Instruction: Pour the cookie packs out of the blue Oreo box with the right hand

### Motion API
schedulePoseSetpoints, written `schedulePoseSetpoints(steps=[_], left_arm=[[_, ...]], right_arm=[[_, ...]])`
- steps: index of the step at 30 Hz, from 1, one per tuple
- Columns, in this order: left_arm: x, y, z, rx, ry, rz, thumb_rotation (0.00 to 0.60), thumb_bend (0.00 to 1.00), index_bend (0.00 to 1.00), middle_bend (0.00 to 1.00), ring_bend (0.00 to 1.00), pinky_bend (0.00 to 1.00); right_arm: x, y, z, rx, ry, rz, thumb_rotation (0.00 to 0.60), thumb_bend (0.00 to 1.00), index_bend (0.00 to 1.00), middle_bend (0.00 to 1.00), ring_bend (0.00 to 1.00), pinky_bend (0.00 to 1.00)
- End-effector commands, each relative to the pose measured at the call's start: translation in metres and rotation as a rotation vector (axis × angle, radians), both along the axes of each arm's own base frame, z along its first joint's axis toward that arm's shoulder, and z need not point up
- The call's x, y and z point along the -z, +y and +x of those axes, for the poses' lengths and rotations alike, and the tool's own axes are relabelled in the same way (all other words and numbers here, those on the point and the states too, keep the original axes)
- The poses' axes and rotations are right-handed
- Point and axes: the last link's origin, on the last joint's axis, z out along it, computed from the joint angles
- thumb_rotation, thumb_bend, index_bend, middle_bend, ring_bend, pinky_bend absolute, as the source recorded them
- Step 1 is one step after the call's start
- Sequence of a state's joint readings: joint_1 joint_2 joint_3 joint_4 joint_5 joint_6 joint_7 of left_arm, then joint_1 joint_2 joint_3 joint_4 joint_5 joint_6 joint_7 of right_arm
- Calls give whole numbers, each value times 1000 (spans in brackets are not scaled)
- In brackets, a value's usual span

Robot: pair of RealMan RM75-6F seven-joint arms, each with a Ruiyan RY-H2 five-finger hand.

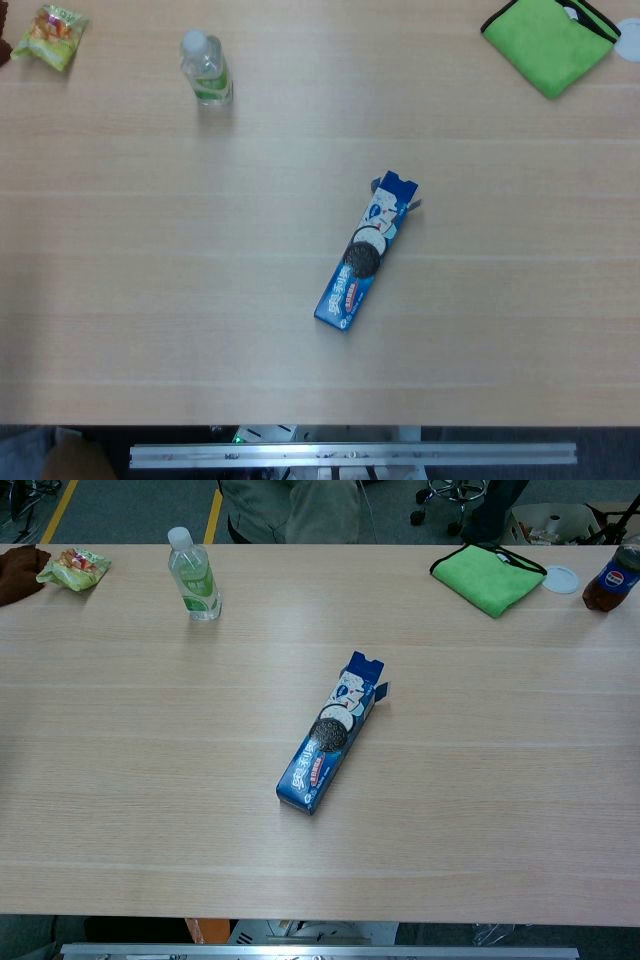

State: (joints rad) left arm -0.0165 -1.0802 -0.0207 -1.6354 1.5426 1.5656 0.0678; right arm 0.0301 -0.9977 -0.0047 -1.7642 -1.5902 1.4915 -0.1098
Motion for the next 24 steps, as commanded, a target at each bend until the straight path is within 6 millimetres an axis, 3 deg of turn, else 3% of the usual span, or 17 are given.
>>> schedulePoseSetpoints(steps=[1,7,14,19,24], left_arm=[[1,0,0,1,0,-3,600,260,265,244,186,252],[1,0,1,3,0,-3,600,261,265,245,186,253],[-2,-1,1,0,0,3,600,260,265,244,186,253],[-3,-2,0,-4,2,7,600,261,265,245,186,253],[-3,-3,2,-5,3,6,600,261,265,244,186,253]], right_arm=[[0,0,0,-1,0,2,600,194,230,253,175,297],[2,0,3,-19,-7,16,600,195,230,253,175,297],[4,-15,18,-82,-6,68,600,194,229,253,176,297],[12,-36,39,-160,7,148,600,195,230,253,176,297],[34,-60,69,-251,33,265,600,194,230,253,176,297]])
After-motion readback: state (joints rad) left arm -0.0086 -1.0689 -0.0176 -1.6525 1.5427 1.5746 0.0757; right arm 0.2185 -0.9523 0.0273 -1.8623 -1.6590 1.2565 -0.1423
